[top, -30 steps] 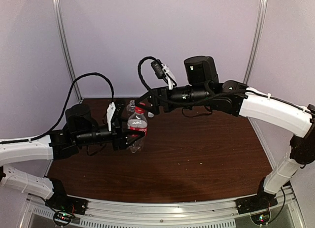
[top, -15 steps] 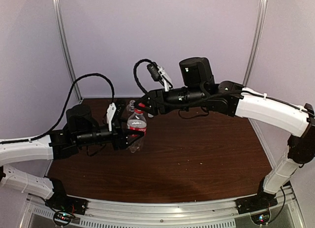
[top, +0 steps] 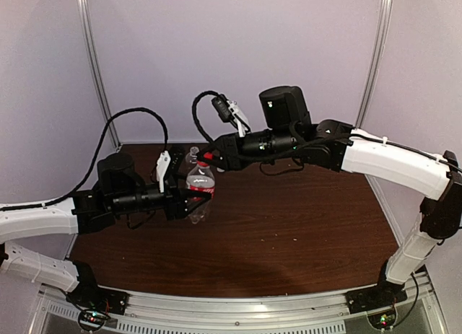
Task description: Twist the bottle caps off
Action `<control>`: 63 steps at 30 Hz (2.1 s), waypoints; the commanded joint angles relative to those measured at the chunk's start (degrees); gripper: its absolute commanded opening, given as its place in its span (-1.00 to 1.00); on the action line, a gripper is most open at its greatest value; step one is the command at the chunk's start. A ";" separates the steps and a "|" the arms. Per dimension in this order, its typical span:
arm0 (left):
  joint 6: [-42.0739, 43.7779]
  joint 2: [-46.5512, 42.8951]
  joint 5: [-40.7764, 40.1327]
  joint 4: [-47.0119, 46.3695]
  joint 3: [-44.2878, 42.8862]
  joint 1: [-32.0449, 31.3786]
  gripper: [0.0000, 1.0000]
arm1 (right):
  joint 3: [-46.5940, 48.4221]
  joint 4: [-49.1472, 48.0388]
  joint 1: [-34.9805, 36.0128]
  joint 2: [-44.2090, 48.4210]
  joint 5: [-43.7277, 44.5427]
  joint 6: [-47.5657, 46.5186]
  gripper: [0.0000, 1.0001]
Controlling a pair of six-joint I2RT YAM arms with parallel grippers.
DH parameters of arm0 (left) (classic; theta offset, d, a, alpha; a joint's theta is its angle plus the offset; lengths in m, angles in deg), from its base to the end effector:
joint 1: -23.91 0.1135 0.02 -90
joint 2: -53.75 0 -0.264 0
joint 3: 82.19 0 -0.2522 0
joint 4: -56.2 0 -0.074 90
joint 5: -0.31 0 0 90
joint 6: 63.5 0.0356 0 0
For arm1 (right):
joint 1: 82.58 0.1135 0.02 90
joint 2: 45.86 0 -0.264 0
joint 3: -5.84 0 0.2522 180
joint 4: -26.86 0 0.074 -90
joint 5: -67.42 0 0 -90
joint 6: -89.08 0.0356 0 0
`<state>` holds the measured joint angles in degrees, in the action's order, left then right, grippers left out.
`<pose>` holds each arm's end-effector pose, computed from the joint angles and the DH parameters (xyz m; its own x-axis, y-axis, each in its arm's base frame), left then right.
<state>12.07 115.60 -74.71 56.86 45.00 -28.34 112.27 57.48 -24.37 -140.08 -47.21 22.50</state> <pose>0.1466 -0.2044 0.2884 -0.3291 0.0318 -0.9438 0.8651 0.4109 -0.2878 0.1912 0.3366 0.3965 -0.5426 -0.1896 -0.8183 -0.8340 0.2377 0.4979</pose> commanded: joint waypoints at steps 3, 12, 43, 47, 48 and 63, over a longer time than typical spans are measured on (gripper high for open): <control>1.01 -1.02 -0.01 -1.51 -1.18 -0.30 -0.40 | 0.51 -2.21 0.27 0.77 -3.17 -4.09 -0.74; -2.53 -3.18 25.70 -10.92 0.98 -0.31 -0.38 | 0.90 3.60 -2.24 0.19 -29.72 -29.46 -0.71; -5.44 -1.20 26.96 -16.84 3.06 -0.30 -0.40 | -2.55 1.44 -3.90 2.20 -32.11 -27.91 -0.09; -4.85 -1.45 24.70 -15.72 2.95 -0.30 -0.40 | -3.69 1.00 -3.88 3.58 -31.36 -27.10 0.03; -4.55 -1.64 23.57 -14.98 2.74 -0.31 -0.39 | -3.96 0.91 -3.90 4.10 -30.68 -26.77 0.07; -1.72 -1.88 11.58 -9.45 0.90 -0.31 -0.39 | -4.76 -3.53 -3.75 9.91 -5.03 -6.47 0.53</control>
<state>9.14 114.24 -60.07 48.38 47.77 -28.34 106.98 56.61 -27.99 -131.75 -62.46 7.99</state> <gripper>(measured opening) 0.544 0.762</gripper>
